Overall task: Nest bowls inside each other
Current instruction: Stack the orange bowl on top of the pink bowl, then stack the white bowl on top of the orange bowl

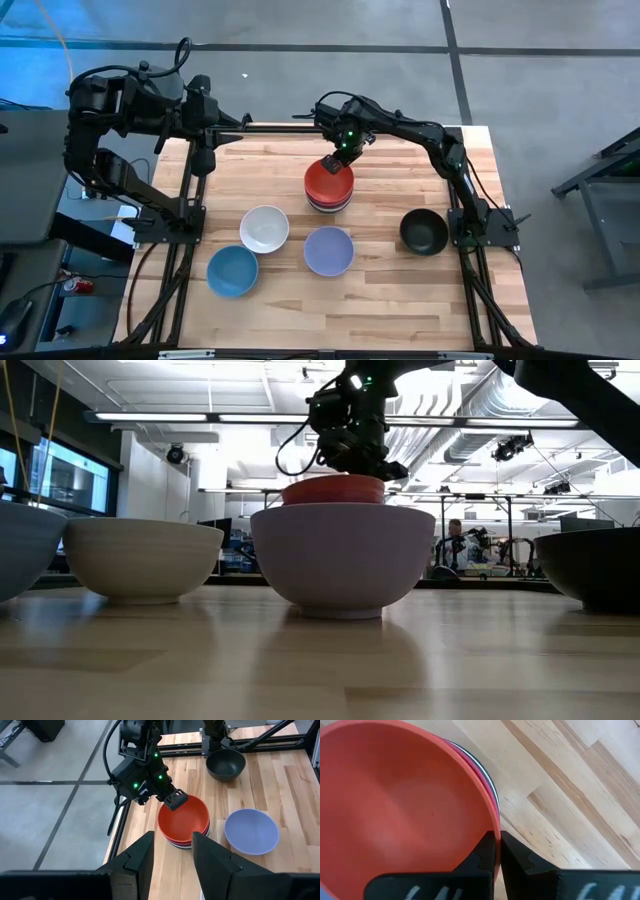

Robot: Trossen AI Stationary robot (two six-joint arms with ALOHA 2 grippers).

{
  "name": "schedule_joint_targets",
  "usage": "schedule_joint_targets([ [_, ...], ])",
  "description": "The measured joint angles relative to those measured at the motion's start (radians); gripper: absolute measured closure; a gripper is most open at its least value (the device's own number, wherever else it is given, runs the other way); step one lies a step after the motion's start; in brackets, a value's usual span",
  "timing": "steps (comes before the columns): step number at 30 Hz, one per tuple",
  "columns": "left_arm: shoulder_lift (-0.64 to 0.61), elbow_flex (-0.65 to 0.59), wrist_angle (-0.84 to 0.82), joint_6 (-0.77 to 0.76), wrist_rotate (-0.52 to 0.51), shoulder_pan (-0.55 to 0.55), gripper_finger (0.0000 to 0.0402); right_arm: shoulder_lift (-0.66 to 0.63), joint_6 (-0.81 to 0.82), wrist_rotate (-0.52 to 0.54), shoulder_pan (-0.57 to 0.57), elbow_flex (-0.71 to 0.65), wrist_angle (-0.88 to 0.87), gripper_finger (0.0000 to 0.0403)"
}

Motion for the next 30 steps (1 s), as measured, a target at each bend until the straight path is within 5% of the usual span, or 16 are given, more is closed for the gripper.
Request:
schedule_joint_targets([
  [6, 0.0, 0.0, 0.0, 0.0, 0.0, 0.0, 0.0282, 0.0, 0.009, 0.012, 0.0, 0.0, 0.0, 0.0391],
  [16, 0.0, 0.0, 0.0, 0.0, 0.0, 0.0, 0.0282, 0.0, 0.007, 0.015, 0.002, 0.0, 0.001, 0.0282],
  [22, -0.001, -0.004, 0.002, 0.007, 0.0, 0.0, 0.0282, -0.041, -0.034, 0.0, -0.003, 0.001, -0.011, 0.0266],
  [30, -0.106, -0.373, -0.001, 0.079, 0.026, 0.035, 0.0282, -0.193, -0.17, -0.033, -0.003, 0.002, -0.021, 0.0265],
])
